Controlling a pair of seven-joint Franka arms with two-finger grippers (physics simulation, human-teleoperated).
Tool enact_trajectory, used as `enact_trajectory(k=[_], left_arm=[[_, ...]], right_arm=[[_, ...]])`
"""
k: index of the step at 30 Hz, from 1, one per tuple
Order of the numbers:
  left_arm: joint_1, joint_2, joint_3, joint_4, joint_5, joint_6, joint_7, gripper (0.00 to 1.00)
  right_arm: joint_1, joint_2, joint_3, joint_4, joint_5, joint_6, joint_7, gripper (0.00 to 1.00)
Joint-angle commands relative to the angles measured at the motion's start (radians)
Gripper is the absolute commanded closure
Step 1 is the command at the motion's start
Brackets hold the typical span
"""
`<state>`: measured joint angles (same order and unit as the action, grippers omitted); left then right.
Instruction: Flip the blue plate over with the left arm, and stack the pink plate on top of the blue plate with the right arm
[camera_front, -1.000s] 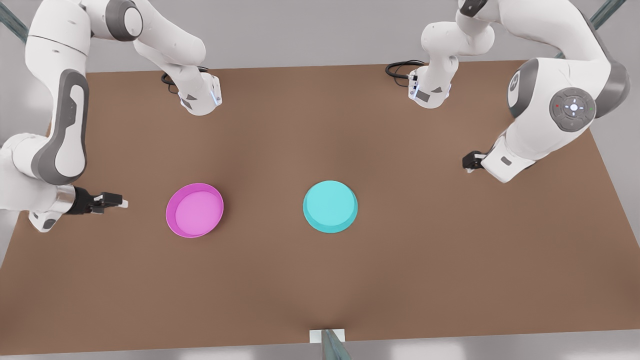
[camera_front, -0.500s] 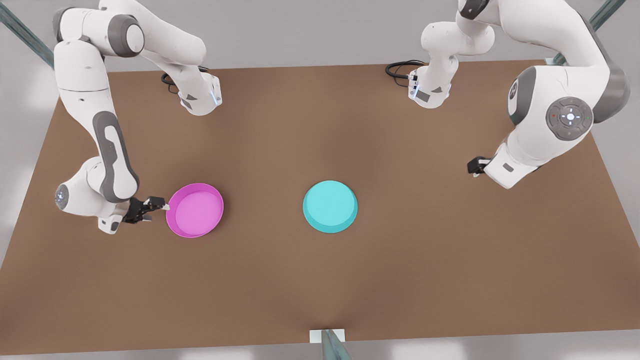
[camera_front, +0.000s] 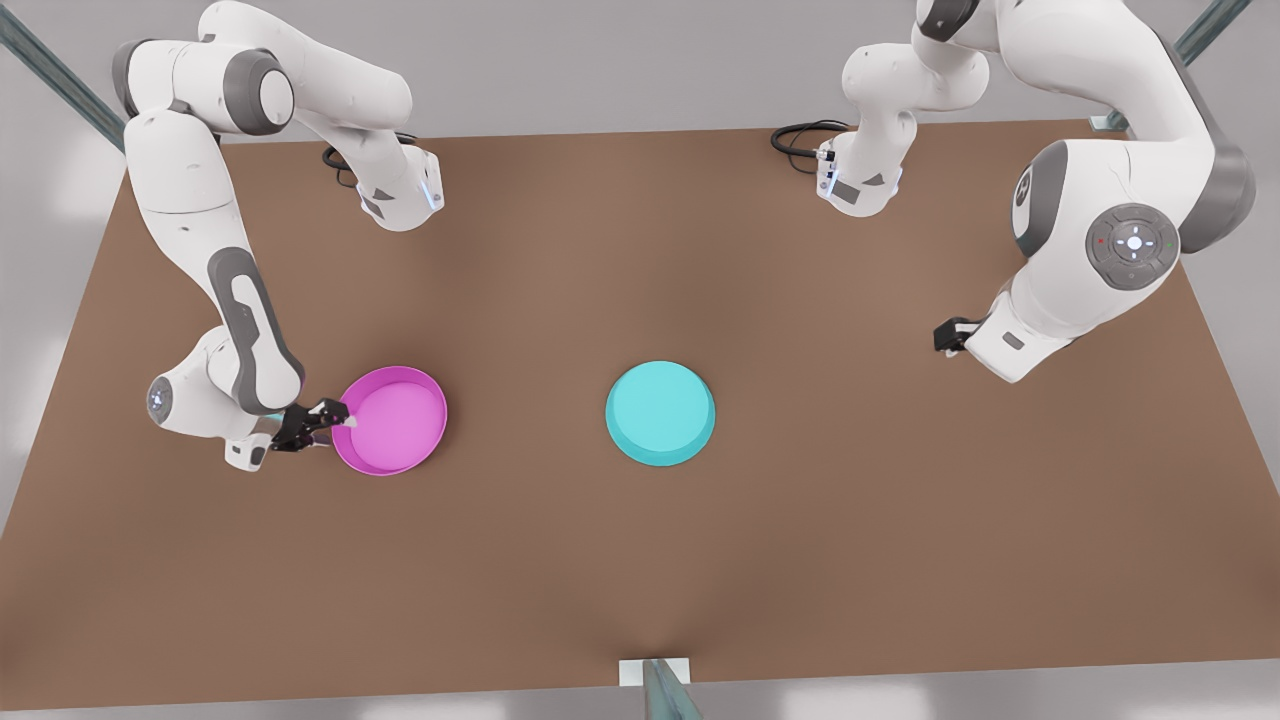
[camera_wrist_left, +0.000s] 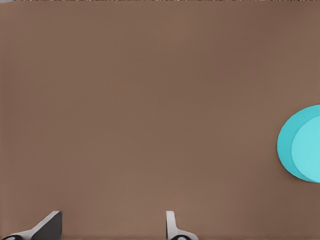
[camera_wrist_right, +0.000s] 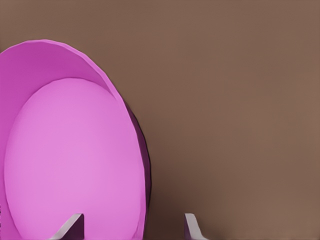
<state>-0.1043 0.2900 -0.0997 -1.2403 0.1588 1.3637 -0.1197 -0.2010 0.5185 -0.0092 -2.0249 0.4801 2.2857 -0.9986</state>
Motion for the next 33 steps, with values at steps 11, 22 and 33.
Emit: enact_trajectory(k=[11,22,33], left_arm=[[-0.002,0.0,0.002,-0.001,0.004,0.003,0.0,0.0],[-0.002,0.0,0.0,-0.001,0.004,0.005,0.0,0.0],[-0.002,0.0,0.0,-0.002,0.004,0.011,0.0,0.0]], right_arm=[[0.026,0.011,0.0,0.002,0.005,0.014,0.018,0.47],[0.029,0.018,0.0,0.002,0.005,0.018,0.017,0.61],[0.029,0.021,0.002,0.003,0.005,0.021,0.017,0.66]])
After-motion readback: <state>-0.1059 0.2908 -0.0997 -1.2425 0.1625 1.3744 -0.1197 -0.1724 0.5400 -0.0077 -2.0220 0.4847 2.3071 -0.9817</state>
